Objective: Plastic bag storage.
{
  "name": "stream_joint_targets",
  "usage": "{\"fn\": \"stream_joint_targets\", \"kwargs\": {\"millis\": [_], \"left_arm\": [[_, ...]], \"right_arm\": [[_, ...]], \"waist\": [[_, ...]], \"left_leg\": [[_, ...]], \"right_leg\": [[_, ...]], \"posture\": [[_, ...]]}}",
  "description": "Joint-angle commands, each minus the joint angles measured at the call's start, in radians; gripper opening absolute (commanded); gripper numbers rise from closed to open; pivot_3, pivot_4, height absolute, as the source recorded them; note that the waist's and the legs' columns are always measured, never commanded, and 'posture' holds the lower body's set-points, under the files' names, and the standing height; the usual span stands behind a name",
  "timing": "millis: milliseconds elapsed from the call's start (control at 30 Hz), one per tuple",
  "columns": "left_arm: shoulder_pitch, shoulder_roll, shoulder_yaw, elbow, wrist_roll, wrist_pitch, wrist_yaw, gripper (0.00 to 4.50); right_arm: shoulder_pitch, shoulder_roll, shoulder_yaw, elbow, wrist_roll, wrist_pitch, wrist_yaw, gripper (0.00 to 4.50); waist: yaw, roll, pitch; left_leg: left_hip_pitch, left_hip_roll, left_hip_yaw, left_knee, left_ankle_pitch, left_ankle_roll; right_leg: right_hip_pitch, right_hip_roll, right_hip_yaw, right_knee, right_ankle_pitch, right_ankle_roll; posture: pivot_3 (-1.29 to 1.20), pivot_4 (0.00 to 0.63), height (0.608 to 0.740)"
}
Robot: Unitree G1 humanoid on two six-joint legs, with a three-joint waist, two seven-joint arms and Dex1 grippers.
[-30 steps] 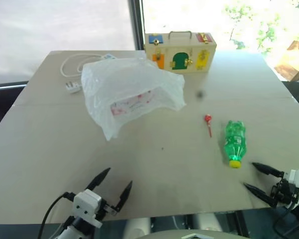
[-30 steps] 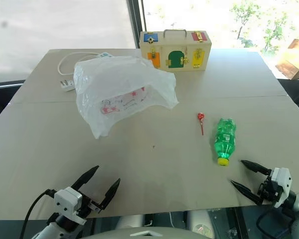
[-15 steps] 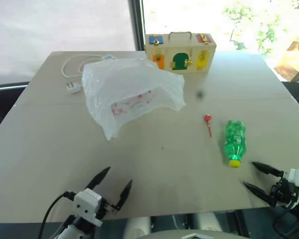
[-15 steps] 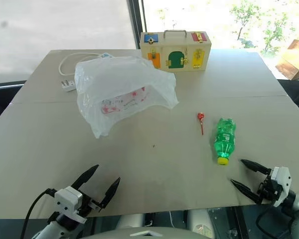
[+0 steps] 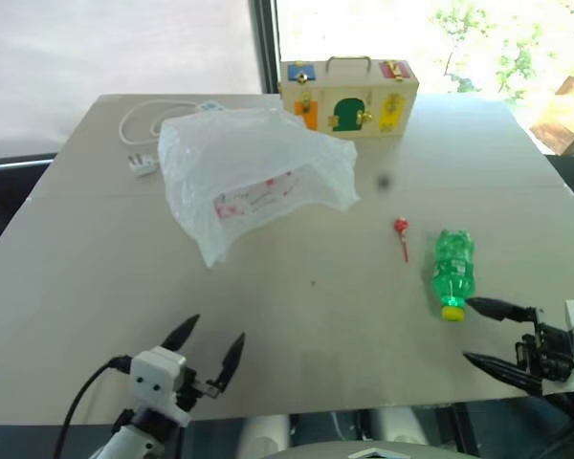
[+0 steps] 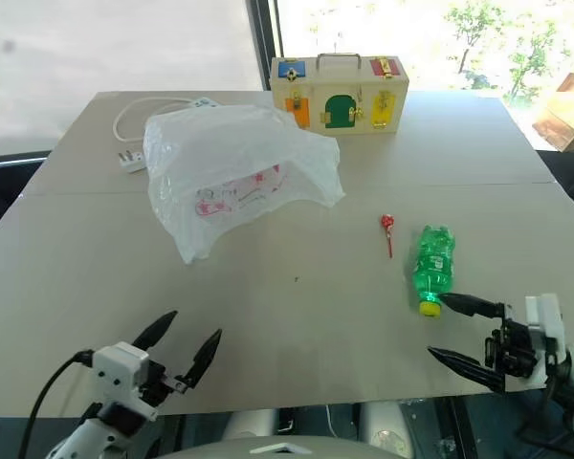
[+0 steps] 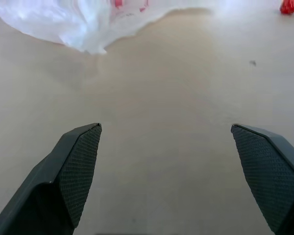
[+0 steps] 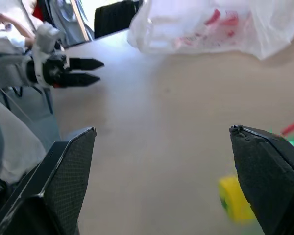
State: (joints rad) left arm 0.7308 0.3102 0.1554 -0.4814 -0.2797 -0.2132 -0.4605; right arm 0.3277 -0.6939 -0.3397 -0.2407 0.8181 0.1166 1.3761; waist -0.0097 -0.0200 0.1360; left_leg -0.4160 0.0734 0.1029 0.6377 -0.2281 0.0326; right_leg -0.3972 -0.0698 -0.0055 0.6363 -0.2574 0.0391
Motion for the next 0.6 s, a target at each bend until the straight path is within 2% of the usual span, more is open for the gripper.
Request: {"fn": "stream_joint_targets", "kwargs": {"millis": [33,167,300,433,600], "left_arm": [[-0.075,-0.021,0.045,-0.072,0.0,0.055,0.091,4.5],[-0.246,-0.028,0.073,-0.064,0.039,0.149,0.186,4.5],[-0.444,-0.017,0.027,0.019,0.133,0.214,0.235,4.5],[-0.548,-0.037,0.004,0.062,0.185,0.269,0.281,4.5],[-0.607,-0.058,-0.017,0.082,0.209,0.301,0.303,4.5]], "right_arm": [[-0.085,0.035,0.001,-0.079,0.029,0.009,-0.077,4.44],[-0.174,0.072,0.042,-0.081,-0.027,0.013,-0.152,4.44],[-0.22,0.093,0.077,-0.088,-0.074,0.01,-0.209,4.44],[-0.233,0.101,0.103,-0.105,-0.098,0.012,-0.235,4.44],[-0.248,0.099,0.114,-0.105,-0.116,0.011,-0.264,4.44]], "waist": [[0.001,-0.001,0.002],[0.01,-0.001,0.003],[0.022,-0.001,0.003],[0.023,-0.001,0.003],[0.022,-0.001,0.003]], "left_leg": [[0.0,0.0,0.0,0.0,0.0,0.0],[0.0,-0.001,-0.002,0.004,0.0,0.0],[-0.002,-0.001,-0.001,0.005,0.003,0.005],[-0.002,-0.001,-0.001,0.006,0.003,0.005],[-0.001,0.0,-0.001,0.008,0.003,0.005]], "right_leg": [[0.0,0.0,0.0,0.0,0.0,0.0],[0.0,0.003,-0.001,0.004,0.0,0.0],[0.001,0.005,-0.001,0.004,0.0,0.0],[0.001,0.007,-0.001,0.005,0.0,0.001],[0.001,0.008,0.0,0.007,0.0,0.001]], "posture": [[0.0,0.15,0.732],[0.0,0.15,0.732],[0.0,0.15,0.732],[0.0,0.15,0.732],[0.0,0.15,0.732]]}}
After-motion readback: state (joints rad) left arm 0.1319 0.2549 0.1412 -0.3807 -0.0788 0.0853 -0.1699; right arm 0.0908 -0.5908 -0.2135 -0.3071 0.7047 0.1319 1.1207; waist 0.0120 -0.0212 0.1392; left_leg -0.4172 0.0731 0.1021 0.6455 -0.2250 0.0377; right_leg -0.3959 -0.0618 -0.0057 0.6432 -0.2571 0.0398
